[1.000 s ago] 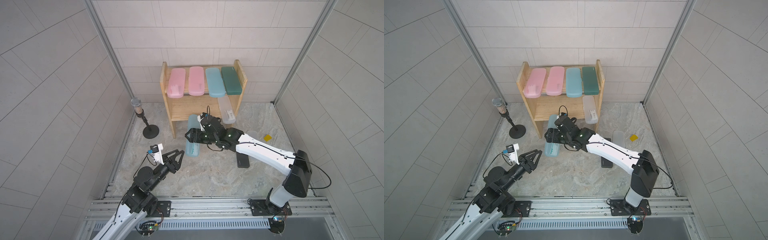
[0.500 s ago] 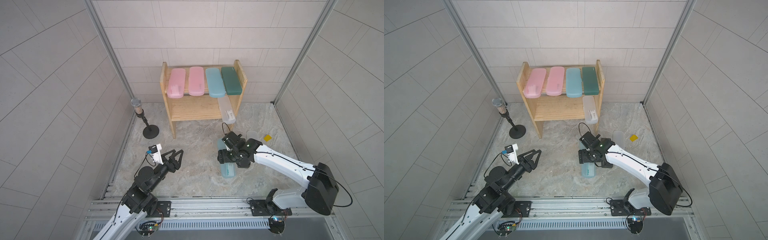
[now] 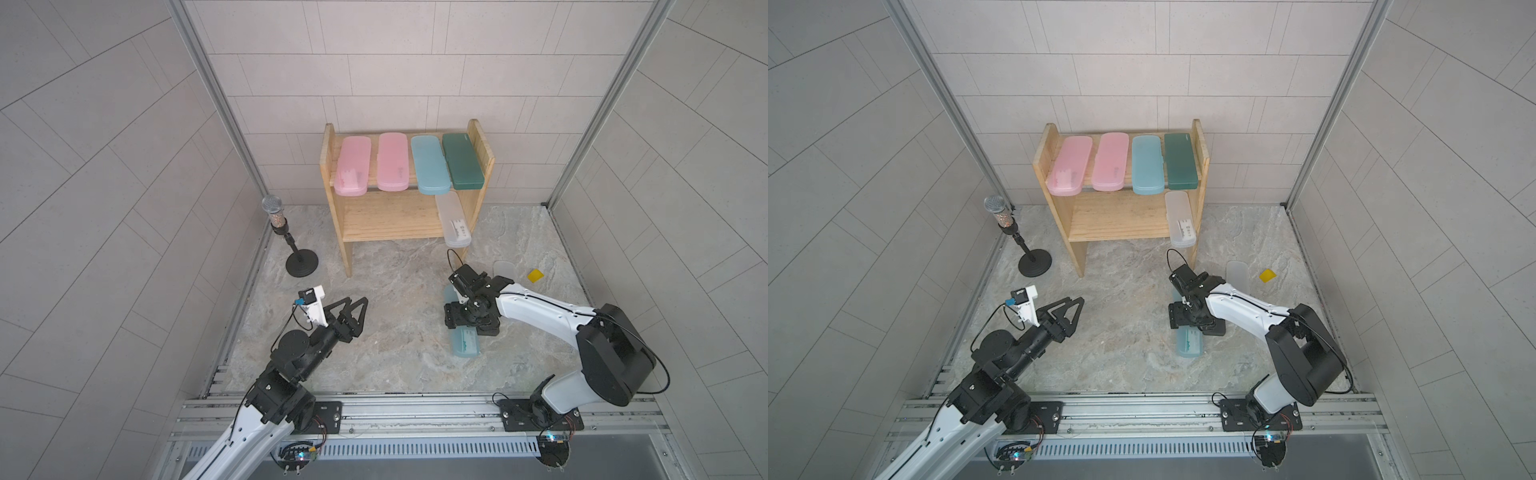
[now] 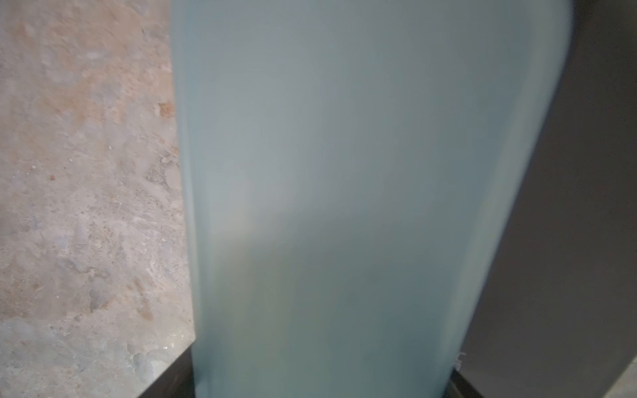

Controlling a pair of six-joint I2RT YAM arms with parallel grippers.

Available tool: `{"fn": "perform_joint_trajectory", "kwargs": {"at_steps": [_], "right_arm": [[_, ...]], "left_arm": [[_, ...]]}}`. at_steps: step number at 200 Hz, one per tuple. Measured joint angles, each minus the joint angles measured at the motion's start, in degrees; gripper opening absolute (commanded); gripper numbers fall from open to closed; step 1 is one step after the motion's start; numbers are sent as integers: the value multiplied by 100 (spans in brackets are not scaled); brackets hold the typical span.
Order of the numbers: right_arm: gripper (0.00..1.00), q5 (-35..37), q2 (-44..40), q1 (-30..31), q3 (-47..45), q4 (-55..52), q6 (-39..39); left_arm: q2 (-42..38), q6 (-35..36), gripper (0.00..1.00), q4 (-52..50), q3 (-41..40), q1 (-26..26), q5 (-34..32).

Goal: Remove the pencil cases from the shelf
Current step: Place the pencil case at the center of the board.

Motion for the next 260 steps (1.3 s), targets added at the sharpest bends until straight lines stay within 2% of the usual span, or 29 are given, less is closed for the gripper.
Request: {"fn": "perform_joint_trajectory", "kwargs": {"at_steps": [45, 118, 218, 235, 260], "right_arm": [[76, 81, 319, -144, 61, 197, -234], [78, 96, 337, -468, 59, 431, -463], [83, 114, 721, -619, 157, 564, -640], [85, 127, 721, -656, 168, 570, -699], [93, 170, 721, -702, 181, 570, -791]], "left_arm": [[-109, 0, 85, -11, 0, 0, -20], [-190, 0, 85, -68, 0, 0, -35], [-120, -20, 87, -92, 0, 0, -74], [-120, -20, 87, -94, 0, 0, -79], [-120, -20, 88, -92, 0, 0, -92]]}}
